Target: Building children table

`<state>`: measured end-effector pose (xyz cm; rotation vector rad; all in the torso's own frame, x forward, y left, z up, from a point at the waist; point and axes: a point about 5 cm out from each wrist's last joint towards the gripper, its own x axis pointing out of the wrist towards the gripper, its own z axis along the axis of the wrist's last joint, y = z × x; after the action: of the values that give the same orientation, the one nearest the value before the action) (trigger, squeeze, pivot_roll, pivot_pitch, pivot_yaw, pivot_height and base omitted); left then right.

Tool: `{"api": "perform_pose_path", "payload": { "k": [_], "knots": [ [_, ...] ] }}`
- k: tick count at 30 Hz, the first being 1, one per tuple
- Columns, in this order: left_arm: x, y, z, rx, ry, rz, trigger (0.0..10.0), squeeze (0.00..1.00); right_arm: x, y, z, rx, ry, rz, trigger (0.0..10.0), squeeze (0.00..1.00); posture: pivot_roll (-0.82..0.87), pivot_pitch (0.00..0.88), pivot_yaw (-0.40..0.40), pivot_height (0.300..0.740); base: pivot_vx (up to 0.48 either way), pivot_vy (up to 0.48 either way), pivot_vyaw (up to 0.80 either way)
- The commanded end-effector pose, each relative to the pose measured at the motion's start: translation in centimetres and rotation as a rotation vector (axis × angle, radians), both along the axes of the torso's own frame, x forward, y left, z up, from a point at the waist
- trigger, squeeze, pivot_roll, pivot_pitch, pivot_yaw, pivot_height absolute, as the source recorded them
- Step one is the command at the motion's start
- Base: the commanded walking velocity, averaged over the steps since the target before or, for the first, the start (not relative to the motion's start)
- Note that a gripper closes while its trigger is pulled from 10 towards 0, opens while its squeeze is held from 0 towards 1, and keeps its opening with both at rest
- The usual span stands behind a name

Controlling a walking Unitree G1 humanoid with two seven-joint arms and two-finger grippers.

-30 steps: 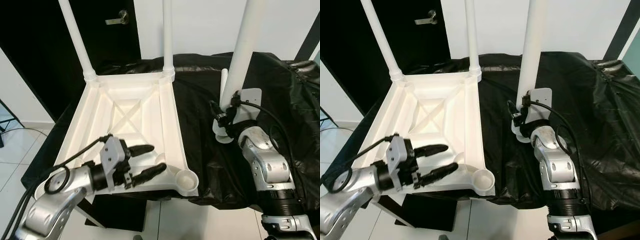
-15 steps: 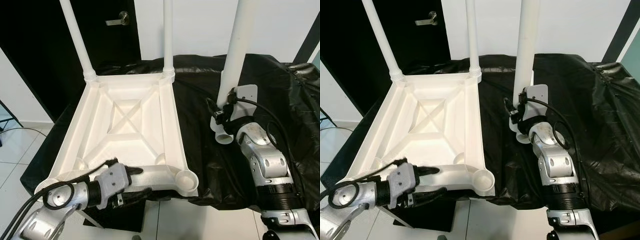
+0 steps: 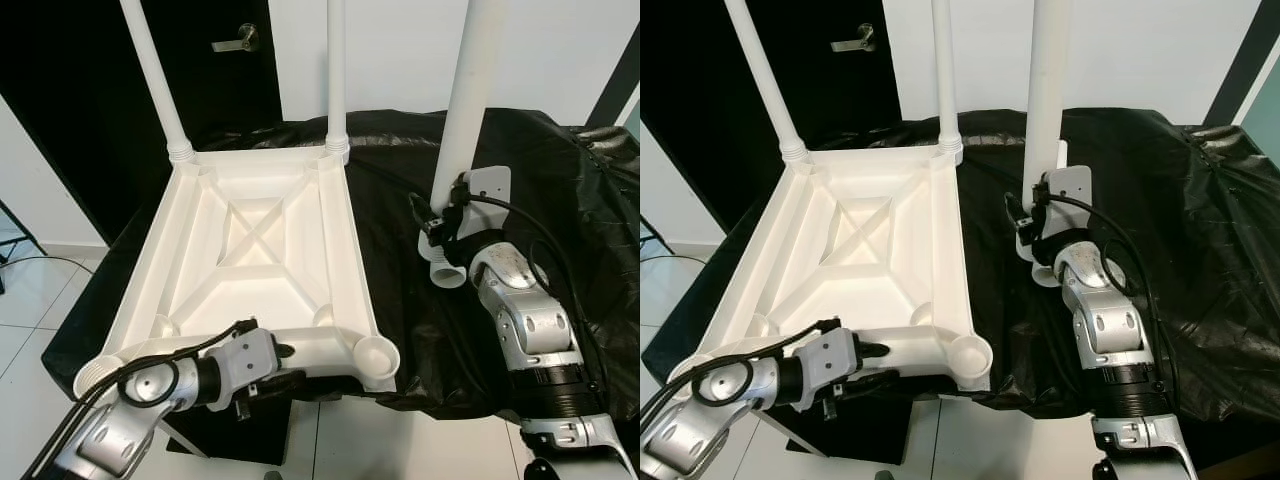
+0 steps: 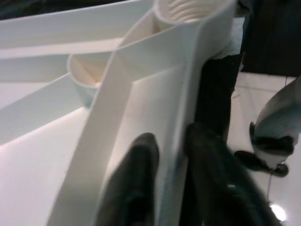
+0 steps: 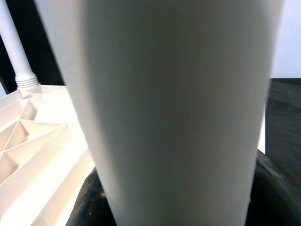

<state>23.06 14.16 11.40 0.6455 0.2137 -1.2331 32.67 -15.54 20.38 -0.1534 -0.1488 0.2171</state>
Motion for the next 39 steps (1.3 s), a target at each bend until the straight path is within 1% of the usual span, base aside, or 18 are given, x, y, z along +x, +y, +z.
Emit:
{"api": "perform_pose_path", "payload": {
  "k": [1, 2, 3, 4, 5, 6, 10, 11, 13, 14, 15, 16, 21, 25, 29, 30, 33, 39],
  "knots": [
    [1.0, 0.9, -0.1, 0.055, -0.07, 0.089, 0.4, 0.0, 0.2, 0.2, 0.5, -0.003, -0.021, 0.008, 10.0, 0.0, -0.03, 0.0, 0.017, 0.74, 0.0, 0.0, 0.0],
    [1.3, 1.0, 0.0, 0.059, -0.075, 0.101, 7.8, 0.0, 0.2, 0.2, 0.5, -0.003, -0.02, 0.009, 10.0, 0.0, -0.03, 0.0, 0.019, 0.74, 0.0, 0.0, 0.0],
    [1.3, 1.0, 0.0, 0.059, -0.075, 0.101, 7.8, 0.0, 0.2, 0.2, 0.5, -0.003, -0.02, 0.009, 10.0, 0.0, -0.03, 0.0, 0.019, 0.74, 0.0, 0.0, 0.0],
    [1.5, 1.1, 0.1, 0.065, -0.079, 0.11, 6.9, 0.0, 0.2, 0.3, 0.4, -0.004, -0.02, 0.009, 10.0, 0.0, -0.03, 0.0, 0.019, 0.74, 0.0, 0.0, 0.0],
    [1.7, 1.2, 0.3, 0.066, -0.079, 0.109, 4.1, 0.0, 0.1, 0.3, 0.4, -0.003, -0.019, 0.01, 10.0, 0.0, -0.03, 0.0, 0.022, 0.74, 0.0, 0.0, 0.0],
    [1.8, 1.2, 0.4, 0.066, -0.08, 0.108, 2.0, 0.0, 0.1, 0.4, 0.3, -0.002, -0.019, 0.011, 10.0, 0.0, -0.03, 0.0, 0.022, 0.74, 0.0, 0.0, 0.0],
    [2.1, 1.0, 0.6, 0.065, -0.097, 0.106, 1.9, 0.0, 0.1, 0.6, 0.3, 0.001, -0.018, 0.014, 10.0, 0.0, -0.03, 0.0, 0.024, 0.74, 0.0, 0.0, 0.0],
    [2.4, 0.6, 0.6, 0.065, -0.111, 0.098, 4.3, 0.0, 0.0, 0.8, 0.2, 0.005, -0.016, 0.019, 10.0, 0.0, -0.03, 0.0, 0.03, 0.74, 0.0, 0.0, 0.0],
    [2.6, 0.3, 0.6, 0.065, -0.121, 0.09, 4.3, 0.0, 0.0, 0.9, 0.1, 0.009, -0.015, 0.022, 10.0, 0.0, -0.03, 0.0, 0.03, 0.74, 0.0, 0.0, 0.0],
    [3.0, -0.3, 0.6, 0.062, -0.128, 0.091, 10.0, 0.0, 0.0, 1.1, 0.0, 0.014, -0.012, 0.025, 10.0, 0.0, -0.03, 0.0, 0.03, 0.74, 0.0, 0.0, 0.0],
    [3.0, -0.3, 0.6, 0.062, -0.128, 0.091, 10.0, 0.0, 0.0, 1.1, 0.0, 0.014, -0.012, 0.025, 10.0, 0.0, -0.03, 0.0, 0.03, 0.74, 0.0, 0.0, 0.0],
    [3.7, -1.4, 0.5, 0.059, -0.144, 0.086, 10.0, 0.0, -0.1, 1.7, -0.2, 0.023, -0.006, 0.032, 10.0, 0.0, -0.03, 0.0, 0.032, 0.74, 0.0, 0.0, 0.0],
    [4.4, -2.5, 0.4, 0.061, -0.143, 0.092, 10.0, 0.0, -0.3, 2.3, -0.5, 0.028, 0.0, 0.047, 10.0, 0.0, -0.04, 0.0, 0.036, 0.74, 0.0, 0.0, 0.0],
    [5.2, -3.7, 0.6, 0.018, -0.071, 0.137, 10.0, 0.0, -0.7, 3.5, -0.8, 0.051, 0.012, 0.08, 10.0, 0.0, -0.04, 0.0, 0.039, 0.74, 0.0, 0.0, 0.0],
    [5.4, -4.0, 0.6, 0.015, -0.066, 0.147, 10.0, 0.0, -0.9, 4.1, -1.0, 0.063, 0.017, 0.093, 10.0, 0.0, -0.04, 0.0, 0.041, 0.74, 0.0, 0.0, 0.0],
    [5.6, -4.0, 0.5, 0.026, -0.055, 0.166, 10.0, 0.0, -1.1, 4.8, -1.1, 0.087, 0.023, 0.111, 10.0, 0.0, -0.04, 0.0, 0.044, 0.74, 0.0, 0.0, 0.0],
    [5.7, -3.9, 0.2, 0.049, -0.047, 0.174, 10.0, 0.0, -1.5, 5.6, -1.3, 0.127, 0.034, 0.123, 10.0, 0.0, -0.04, 0.0, 0.051, 0.74, 0.0, 0.0, 0.0],
    [5.5, -3.5, -0.1, 0.08, -0.044, 0.167, 10.0, 0.0, -2.0, 6.0, -1.8, 0.167, 0.039, 0.111, 10.0, 0.0, -0.04, 0.0, 0.056, 0.74, 0.0, 0.0, 0.0]
  ]
}}
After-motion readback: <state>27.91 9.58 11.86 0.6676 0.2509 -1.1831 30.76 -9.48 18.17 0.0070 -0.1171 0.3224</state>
